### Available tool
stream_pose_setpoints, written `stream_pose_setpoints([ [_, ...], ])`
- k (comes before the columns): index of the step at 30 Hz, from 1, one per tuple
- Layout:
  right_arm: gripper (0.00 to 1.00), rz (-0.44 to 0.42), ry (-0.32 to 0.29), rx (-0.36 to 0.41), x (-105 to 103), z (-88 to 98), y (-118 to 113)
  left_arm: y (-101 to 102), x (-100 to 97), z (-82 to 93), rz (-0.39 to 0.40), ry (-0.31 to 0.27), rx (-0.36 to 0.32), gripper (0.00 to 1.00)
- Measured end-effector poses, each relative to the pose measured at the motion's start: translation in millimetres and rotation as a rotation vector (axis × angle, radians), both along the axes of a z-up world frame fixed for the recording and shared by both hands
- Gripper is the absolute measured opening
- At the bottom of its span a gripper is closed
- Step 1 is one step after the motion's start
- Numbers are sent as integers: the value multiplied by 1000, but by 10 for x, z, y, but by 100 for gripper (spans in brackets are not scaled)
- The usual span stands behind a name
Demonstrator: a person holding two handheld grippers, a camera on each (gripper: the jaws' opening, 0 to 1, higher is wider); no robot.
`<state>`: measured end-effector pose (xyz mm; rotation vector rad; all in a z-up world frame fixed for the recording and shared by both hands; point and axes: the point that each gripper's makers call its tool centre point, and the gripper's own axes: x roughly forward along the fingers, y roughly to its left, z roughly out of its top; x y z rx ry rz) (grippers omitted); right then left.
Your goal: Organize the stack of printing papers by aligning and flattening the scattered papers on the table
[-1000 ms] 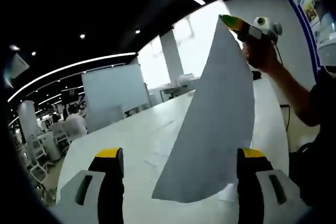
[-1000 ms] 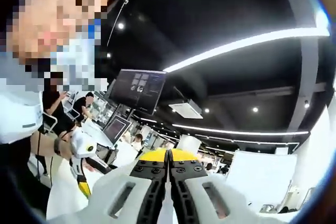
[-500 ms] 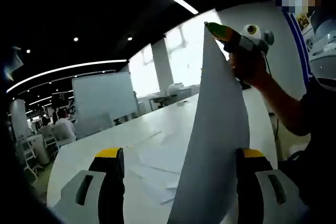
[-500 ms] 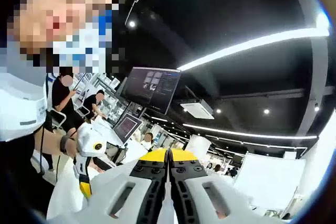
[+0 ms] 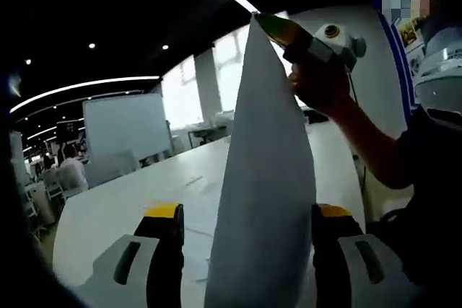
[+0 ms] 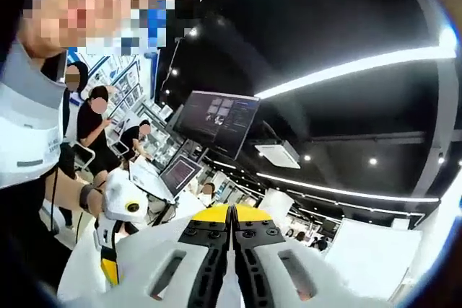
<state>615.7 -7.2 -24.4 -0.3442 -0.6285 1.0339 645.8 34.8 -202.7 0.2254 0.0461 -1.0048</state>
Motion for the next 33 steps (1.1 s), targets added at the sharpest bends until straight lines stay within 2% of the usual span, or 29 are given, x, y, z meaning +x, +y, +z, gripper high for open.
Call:
stream_pose_setpoints([
  [17, 0, -4, -38, -67, 19, -61, 254, -129, -101, -27, -63, -1, 19, 64],
  [25, 0, 12, -66, -101, -50, -94, 423, -151, -111, -59, -76, 8, 32, 57],
  [33, 0, 27, -72, -142, -92, -191, 565, -195, -133, -39, -91, 8, 26, 56],
])
